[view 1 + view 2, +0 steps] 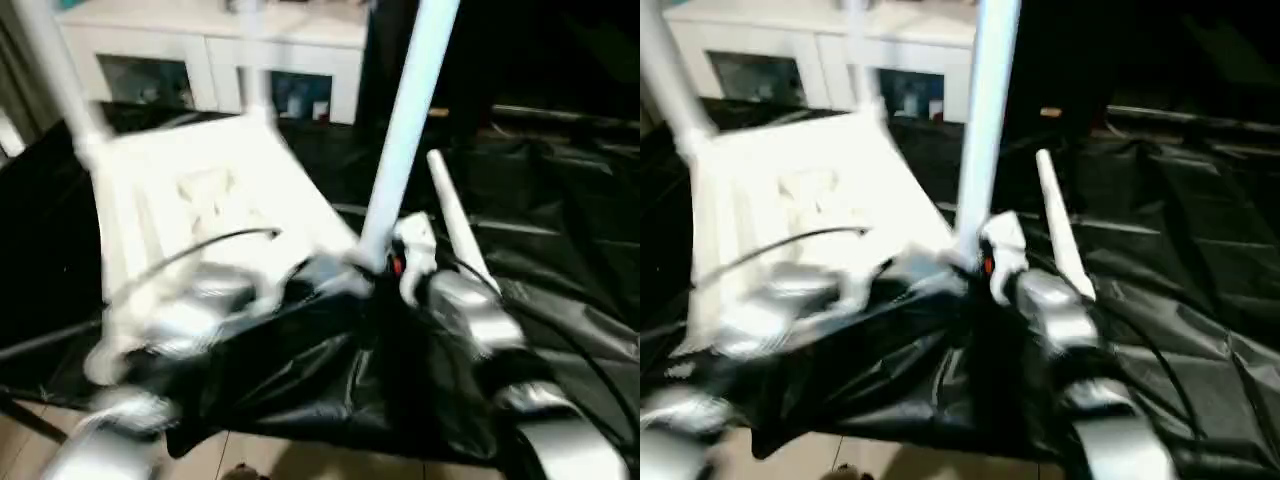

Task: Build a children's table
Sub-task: Rotate leg to tighten

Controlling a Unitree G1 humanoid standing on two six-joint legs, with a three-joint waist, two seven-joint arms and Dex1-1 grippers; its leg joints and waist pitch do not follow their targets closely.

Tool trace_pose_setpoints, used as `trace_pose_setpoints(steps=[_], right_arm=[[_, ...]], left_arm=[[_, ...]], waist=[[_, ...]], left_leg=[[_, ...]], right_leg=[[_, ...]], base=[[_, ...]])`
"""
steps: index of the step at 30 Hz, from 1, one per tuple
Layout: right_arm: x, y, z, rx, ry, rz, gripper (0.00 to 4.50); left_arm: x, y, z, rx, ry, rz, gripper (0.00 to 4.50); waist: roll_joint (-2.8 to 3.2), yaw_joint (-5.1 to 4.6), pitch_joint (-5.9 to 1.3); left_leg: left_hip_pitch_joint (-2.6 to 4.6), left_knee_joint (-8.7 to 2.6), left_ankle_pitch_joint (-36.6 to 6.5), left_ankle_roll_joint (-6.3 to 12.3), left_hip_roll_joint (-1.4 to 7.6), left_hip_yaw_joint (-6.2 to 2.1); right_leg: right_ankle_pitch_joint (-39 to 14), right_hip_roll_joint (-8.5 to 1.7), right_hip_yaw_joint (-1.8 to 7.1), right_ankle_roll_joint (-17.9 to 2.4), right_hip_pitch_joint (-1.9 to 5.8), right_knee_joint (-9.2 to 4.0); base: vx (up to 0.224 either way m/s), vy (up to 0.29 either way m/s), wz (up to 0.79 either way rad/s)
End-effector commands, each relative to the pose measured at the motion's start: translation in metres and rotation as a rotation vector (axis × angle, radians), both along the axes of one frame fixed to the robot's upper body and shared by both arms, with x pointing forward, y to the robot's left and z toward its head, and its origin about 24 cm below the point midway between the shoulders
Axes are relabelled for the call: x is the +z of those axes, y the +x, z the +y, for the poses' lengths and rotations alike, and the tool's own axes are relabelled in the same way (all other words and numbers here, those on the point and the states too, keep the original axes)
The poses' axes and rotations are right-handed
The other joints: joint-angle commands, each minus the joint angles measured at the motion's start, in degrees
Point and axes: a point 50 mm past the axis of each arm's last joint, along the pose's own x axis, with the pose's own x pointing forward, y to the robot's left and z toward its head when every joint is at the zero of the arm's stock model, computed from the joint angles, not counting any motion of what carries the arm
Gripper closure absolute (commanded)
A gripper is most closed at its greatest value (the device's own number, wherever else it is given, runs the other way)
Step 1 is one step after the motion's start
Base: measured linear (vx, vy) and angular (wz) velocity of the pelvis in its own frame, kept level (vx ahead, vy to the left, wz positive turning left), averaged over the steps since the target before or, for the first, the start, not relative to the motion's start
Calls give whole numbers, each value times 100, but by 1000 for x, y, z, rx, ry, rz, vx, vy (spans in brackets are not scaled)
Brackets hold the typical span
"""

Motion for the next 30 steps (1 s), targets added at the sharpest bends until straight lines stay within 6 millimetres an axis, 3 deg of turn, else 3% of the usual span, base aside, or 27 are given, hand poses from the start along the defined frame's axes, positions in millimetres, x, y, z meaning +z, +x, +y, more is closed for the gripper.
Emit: trace_pose_setpoints(steps=[1,4,6,12,15,19,20,22,23,27,30], right_arm=[[-31,-18,32,2,12,166,175],[-17,-15,57,101,53,94,175],[-12,-13,59,124,73,78,119],[5,-5,47,182,-13,-67,56],[13,-2,34,241,-30,-109,56],[19,-2,22,326,-50,-125,56],[23,-5,9,433,-58,-123,56],[25,-7,4,478,-61,-119,56],[26,-12,-3,561,-62,-102,56],[28,-20,-15,704,-57,-61,56],[30,-22,-18,758,-43,-47,56]], left_arm=[[10,15,-9,148,-9,-66,450],[13,14,-30,84,-13,-97,450],[15,13,-33,58,-19,-108,450],[19,11,-24,0,-32,-119,450],[19,7,-13,-59,-28,-118,450],[22,1,-2,-134,-29,-107,450],[27,-8,7,-253,-45,-94,450],[29,-12,10,-301,-50,-87,450],[30,-18,18,-363,-40,-64,450],[28,-27,34,-425,-13,-24,450],[27,-33,40,-443,-17,-6,450]], waist=[[48,-45,-326],[43,-18,-331],[48,-13,-339],[37,-21,-360],[51,-34,-367],[51,-39,-411],[-22,-34,-418],[-1,-19,-444],[-15,7,-454],[12,100,-460],[37,148,-429]], left_leg=[[177,-467,-2278,-338,29,-4],[145,-472,-2198,-214,28,-3],[122,-477,-2108,-168,31,-2],[93,-481,-1922,-127,37,5],[79,-465,-1763,-51,36,19],[46,-409,-1090,126,52,27],[25,-382,-917,251,47,44],[32,-343,-685,375,51,47],[33,-301,-401,559,51,63],[46,-258,-298,715,85,90],[72,-291,-767,480,108,94]], right_leg=[[-1923,-239,99,-966,96,-569],[-1740,-232,93,-878,110,-578],[-1594,-233,87,-880,126,-571],[-1410,-240,75,-937,149,-553],[-1156,-232,74,-1005,164,-534],[-51,-215,60,-1263,223,-403],[231,-201,57,-1312,252,-373],[595,-193,54,-1370,256,-330],[1050,-154,31,-1503,255,-282],[1185,-150,22,-1657,197,-236],[499,-174,23,-1624,155,-275]], base=[[0,0,0],[0,0,0],[0,0,0],[0,0,0],[0,0,0],[0,0,0],[0,0,0],[0,0,0],[0,0,0],[0,0,0],[0,0,0]])
